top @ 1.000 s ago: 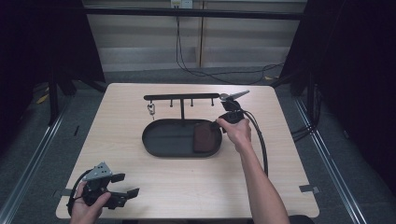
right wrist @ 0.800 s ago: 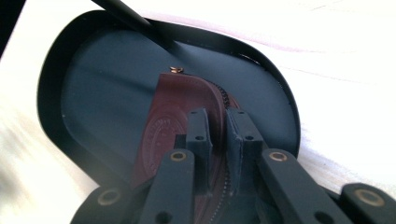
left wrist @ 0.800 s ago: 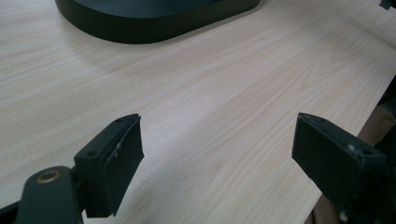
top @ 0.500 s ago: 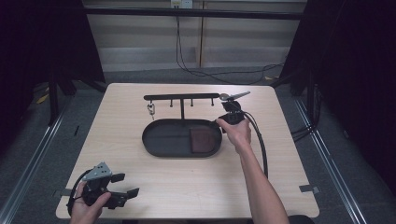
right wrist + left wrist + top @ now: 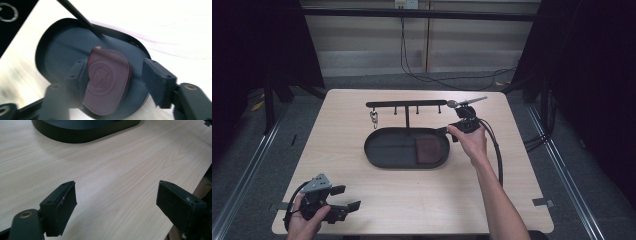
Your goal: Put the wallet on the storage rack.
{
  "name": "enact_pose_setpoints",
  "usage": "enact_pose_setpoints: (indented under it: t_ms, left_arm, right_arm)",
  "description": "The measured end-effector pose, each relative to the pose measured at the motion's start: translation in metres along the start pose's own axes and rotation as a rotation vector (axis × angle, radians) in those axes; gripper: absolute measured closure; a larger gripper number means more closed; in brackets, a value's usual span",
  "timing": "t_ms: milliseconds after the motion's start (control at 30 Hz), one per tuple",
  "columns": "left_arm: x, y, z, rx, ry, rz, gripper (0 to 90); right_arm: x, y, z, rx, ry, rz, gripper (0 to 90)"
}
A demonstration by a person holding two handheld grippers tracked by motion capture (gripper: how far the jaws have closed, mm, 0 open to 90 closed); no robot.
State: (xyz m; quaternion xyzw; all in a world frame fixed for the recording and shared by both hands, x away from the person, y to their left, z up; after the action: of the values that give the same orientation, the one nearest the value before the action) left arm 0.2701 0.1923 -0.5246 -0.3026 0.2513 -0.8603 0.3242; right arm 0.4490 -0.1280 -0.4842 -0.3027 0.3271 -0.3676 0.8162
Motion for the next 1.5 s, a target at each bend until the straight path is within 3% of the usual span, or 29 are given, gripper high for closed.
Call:
enact_pose_setpoints:
  t_ms: [233, 600, 1000, 1500]
  left_arm:
    - [-0.001, 0.001, 0.0, -0.001, -0.012, 0.004, 16.2]
    - [-0.003, 0.001, 0.0, -0.002, -0.019, 0.015, 16.5]
    - [-0.004, 0.0, 0.001, 0.009, -0.029, 0.023, 16.9]
    - [-0.007, 0.001, 0.002, 0.017, -0.056, 0.049, 17.8]
  right_arm:
    - [0.0, -0.018, -0.002, 0.062, -0.036, -0.015, 28.4]
    - [0.002, -0.035, -0.018, 0.083, -0.059, -0.031, 19.6]
    - [0.007, -0.052, -0.044, 0.118, -0.056, -0.055, 18.1]
    - [0.015, -0.075, -0.094, 0.14, -0.046, -0.087, 18.0]
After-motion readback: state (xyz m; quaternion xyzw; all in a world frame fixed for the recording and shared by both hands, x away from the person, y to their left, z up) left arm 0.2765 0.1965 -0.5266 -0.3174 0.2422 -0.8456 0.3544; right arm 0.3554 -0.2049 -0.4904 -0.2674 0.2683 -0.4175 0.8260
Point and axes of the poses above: each handheld gripper's, and its own axes: y roughly forward along the jaws, z roughly out of its top, x roughly to its right, the point moved 10 cm from there along y, roughly forward along the jaws, and after that the axes turned 9 degrees about -y, right-handed, at the moved point
